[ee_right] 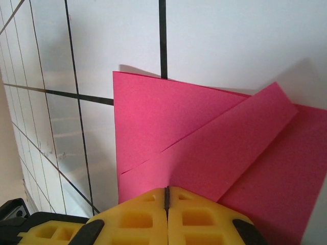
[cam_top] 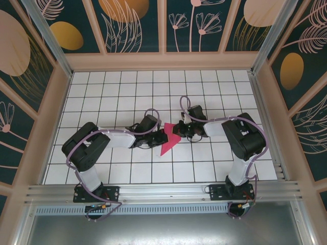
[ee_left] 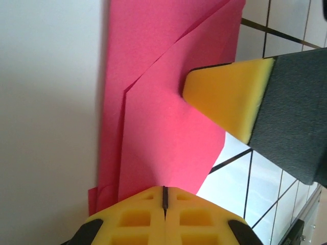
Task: Fold a paper plane with a square sheet of paper (pick it up from the middle)
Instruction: Fourth fold the wing at the center of the table.
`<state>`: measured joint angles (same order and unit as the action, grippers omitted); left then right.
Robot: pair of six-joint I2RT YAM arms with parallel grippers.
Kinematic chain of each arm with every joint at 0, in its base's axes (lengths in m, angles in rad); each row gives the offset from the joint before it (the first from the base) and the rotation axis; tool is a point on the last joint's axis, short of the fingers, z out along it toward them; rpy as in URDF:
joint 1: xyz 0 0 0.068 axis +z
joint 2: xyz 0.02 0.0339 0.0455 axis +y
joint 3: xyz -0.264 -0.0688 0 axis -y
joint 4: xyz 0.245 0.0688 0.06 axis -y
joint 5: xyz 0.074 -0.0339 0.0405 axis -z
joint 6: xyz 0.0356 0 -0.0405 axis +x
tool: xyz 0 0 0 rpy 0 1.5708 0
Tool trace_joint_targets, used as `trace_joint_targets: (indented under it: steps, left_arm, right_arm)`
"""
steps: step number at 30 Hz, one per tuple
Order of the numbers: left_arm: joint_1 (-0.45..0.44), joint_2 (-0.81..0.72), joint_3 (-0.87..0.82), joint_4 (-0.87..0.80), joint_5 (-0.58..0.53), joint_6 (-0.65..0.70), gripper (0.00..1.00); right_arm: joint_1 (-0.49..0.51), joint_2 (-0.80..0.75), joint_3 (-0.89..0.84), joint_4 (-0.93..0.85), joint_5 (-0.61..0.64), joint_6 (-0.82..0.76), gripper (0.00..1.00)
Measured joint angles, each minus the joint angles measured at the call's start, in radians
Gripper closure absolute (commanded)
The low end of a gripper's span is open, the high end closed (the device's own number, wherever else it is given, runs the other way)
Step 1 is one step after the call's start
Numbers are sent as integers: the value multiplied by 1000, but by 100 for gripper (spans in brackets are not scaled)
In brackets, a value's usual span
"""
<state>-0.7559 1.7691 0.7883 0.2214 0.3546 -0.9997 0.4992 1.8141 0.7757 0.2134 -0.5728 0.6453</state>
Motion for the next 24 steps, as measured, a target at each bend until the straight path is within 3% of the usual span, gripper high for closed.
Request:
trace_joint_targets:
  steps: [13, 24]
  left_arm:
    - [1, 115, 108, -24, 48, 28, 93]
    - [3, -16, -87, 28, 103, 56, 90]
  right_arm:
    - [0, 0, 0, 0, 0, 0, 94]
    - [6, 0, 0, 0, 3, 1, 94]
